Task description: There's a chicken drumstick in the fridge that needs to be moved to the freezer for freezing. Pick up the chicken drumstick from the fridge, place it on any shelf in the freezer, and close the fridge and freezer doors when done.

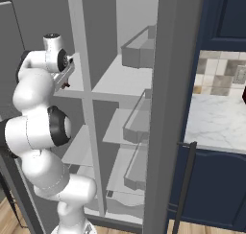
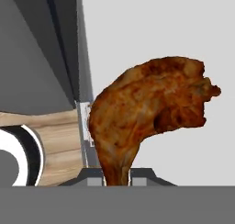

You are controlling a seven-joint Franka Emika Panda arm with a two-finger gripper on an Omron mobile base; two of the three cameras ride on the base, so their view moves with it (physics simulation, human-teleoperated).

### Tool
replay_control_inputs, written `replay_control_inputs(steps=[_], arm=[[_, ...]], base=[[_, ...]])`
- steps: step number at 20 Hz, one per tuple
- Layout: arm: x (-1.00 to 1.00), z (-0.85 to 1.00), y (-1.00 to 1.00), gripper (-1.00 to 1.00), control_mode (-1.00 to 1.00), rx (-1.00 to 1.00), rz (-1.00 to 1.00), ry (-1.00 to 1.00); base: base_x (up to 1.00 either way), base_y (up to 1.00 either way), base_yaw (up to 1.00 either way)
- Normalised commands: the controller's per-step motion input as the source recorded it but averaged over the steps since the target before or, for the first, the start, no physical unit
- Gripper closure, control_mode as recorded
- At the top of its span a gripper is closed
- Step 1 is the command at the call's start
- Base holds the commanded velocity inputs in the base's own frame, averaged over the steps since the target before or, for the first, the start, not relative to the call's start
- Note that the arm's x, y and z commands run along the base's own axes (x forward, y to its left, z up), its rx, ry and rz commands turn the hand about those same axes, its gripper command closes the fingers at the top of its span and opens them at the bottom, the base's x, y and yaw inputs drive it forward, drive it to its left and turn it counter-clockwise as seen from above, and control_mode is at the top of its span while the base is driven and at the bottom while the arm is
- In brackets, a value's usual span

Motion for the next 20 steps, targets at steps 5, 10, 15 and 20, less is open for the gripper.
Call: replay_control_inputs(steps=[5,10,15,20], arm=[[0.61,-0.14,0.13,1.00,-1.00,-0.01,0.00,0.00],[0.56,-0.15,0.08,1.00,-1.00,0.00,0.00,0.01],[0.32,-0.43,0.26,-1.00,-1.00,-0.02,0.00,0.00],[0.07,-0.31,0.31,-1.00,-1.00,-0.03,0.00,0.00]], base=[[0.00,0.00,0.00],[0.00,0.00,0.00],[0.00,0.00,0.00],[0.00,0.00,0.00]])
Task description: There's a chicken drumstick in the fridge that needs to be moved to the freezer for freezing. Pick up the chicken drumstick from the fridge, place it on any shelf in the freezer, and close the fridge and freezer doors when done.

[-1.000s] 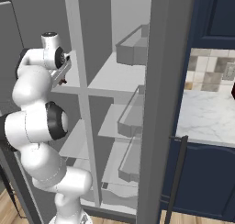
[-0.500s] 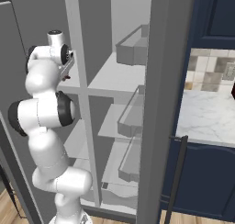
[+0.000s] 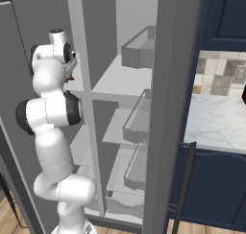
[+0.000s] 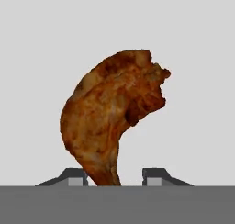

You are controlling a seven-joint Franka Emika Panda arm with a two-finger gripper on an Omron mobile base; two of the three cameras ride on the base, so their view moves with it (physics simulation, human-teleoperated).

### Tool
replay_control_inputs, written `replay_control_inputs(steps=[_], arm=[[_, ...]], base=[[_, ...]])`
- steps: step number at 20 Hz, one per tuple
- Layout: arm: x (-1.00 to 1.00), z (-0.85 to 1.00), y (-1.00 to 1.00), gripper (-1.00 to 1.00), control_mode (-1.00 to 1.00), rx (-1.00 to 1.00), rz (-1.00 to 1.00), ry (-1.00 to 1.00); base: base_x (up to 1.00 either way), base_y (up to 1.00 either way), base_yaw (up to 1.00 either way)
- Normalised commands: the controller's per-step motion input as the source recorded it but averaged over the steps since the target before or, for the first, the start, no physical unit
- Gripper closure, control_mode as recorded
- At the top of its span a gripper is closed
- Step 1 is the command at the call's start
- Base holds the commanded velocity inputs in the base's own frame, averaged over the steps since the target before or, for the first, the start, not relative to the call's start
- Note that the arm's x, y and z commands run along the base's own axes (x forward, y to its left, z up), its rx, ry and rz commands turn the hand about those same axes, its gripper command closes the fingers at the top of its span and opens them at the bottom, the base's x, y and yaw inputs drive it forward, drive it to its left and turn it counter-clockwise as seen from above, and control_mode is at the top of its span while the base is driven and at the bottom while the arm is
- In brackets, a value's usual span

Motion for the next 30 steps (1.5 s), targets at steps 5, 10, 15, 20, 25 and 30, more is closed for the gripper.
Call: replay_control_inputs(steps=[5,10,15,20,25,30], arm=[[-0.18,-0.05,-0.02,-1.00,-1.00,0.00,0.00,0.00],[-0.50,0.00,-0.05,-1.00,-1.00,0.00,0.00,-0.06],[-0.41,0.00,-0.01,-1.00,-1.00,0.00,0.00,-0.20],[-0.55,0.02,0.00,-1.00,-1.00,0.00,0.00,-0.09],[-0.64,0.21,-0.14,-1.00,-1.00,0.00,-0.03,0.07],[-0.73,0.31,-0.42,-1.00,-1.00,0.00,0.00,0.03]], base=[[0.00,0.00,0.00],[0.00,0.00,0.00],[0.00,0.00,0.00],[0.00,0.00,0.00],[0.00,0.00,0.00],[0.00,0.00,0.00]])
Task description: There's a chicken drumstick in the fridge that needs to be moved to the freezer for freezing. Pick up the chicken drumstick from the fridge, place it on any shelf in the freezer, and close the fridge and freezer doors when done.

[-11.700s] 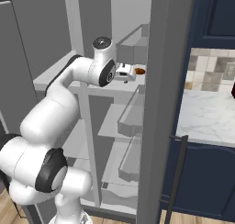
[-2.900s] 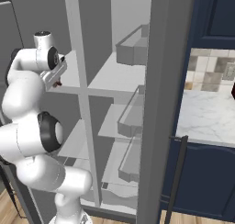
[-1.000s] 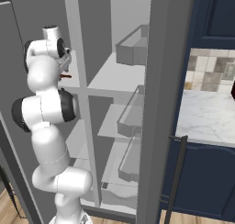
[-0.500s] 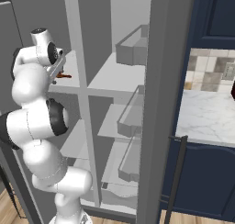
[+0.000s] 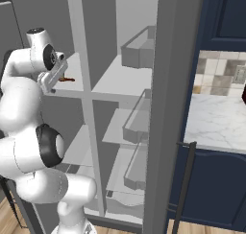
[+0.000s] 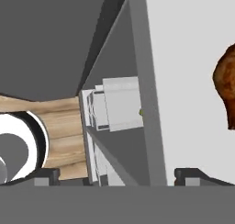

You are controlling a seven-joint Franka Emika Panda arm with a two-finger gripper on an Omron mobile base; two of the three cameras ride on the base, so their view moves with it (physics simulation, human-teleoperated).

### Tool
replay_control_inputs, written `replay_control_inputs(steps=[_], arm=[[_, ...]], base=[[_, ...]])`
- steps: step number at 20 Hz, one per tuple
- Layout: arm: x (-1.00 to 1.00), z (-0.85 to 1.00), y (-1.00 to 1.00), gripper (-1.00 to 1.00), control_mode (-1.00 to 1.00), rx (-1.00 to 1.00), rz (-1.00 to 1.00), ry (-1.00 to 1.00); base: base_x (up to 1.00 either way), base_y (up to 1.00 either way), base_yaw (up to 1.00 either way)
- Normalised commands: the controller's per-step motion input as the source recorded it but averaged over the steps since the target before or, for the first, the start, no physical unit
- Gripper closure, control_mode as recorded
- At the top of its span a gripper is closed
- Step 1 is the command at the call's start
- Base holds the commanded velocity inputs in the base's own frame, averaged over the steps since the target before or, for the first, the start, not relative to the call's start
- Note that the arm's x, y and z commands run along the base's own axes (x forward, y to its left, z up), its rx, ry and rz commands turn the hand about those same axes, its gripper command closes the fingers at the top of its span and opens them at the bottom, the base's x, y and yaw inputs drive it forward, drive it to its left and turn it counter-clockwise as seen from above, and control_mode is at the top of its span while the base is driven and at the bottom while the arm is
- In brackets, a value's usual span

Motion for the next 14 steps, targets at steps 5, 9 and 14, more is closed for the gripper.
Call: replay_control_inputs(steps=[5,9,14], arm=[[-0.99,0.05,-0.30,-1.00,-1.00,0.00,0.00,-0.05],[-1.00,0.00,-0.37,-1.00,-1.00,0.00,0.00,-0.17],[-0.86,0.00,-0.53,-1.00,-1.00,0.04,-0.27,-0.11]], base=[[0.00,0.00,0.00],[0.00,0.00,0.00],[0.00,0.00,0.00]])
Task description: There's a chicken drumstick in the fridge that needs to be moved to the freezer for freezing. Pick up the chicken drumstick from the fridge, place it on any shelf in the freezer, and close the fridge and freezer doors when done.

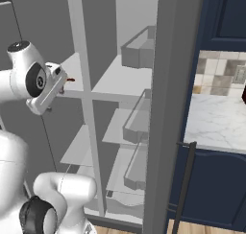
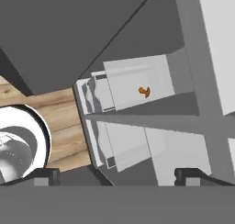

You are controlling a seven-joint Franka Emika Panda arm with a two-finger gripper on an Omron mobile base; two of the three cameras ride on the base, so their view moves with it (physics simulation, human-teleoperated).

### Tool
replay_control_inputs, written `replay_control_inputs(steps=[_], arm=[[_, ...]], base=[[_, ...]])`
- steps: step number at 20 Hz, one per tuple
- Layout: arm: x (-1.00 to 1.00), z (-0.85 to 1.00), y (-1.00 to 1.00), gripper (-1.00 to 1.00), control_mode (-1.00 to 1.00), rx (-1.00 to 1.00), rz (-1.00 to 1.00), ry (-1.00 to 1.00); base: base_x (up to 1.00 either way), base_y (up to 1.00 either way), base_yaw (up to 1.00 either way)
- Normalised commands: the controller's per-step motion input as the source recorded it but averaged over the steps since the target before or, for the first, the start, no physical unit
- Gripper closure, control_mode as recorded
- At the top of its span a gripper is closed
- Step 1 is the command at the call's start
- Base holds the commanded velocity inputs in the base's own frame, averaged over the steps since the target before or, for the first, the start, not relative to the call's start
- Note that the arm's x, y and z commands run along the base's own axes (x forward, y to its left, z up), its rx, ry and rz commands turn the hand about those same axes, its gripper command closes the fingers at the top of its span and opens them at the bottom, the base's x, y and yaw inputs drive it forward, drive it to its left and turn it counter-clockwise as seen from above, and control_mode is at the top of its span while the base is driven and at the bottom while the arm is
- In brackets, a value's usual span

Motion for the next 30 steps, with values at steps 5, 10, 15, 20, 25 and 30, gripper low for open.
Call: replay_control_inputs(steps=[5,10,15,20,25,30], arm=[[-0.55,0.00,-0.22,-1.00,-1.00,0.15,-0.63,-0.02],[-0.18,0.08,-0.09,-1.00,-1.00,0.22,-0.52,0.02],[-0.19,0.25,-0.47,-1.00,-1.00,0.26,-0.33,0.00],[-0.33,0.03,-0.26,-1.00,-1.00,0.27,-0.31,-0.25],[-0.08,0.05,-0.04,-1.00,-1.00,0.26,-0.29,-0.23],[0.00,0.08,0.00,-1.00,-1.00,0.19,-0.09,-0.08]], base=[[0.00,0.00,0.00],[0.00,0.00,0.00],[0.00,0.00,0.00],[0.00,0.00,0.00],[0.00,0.00,0.00],[0.00,0.00,0.00]])
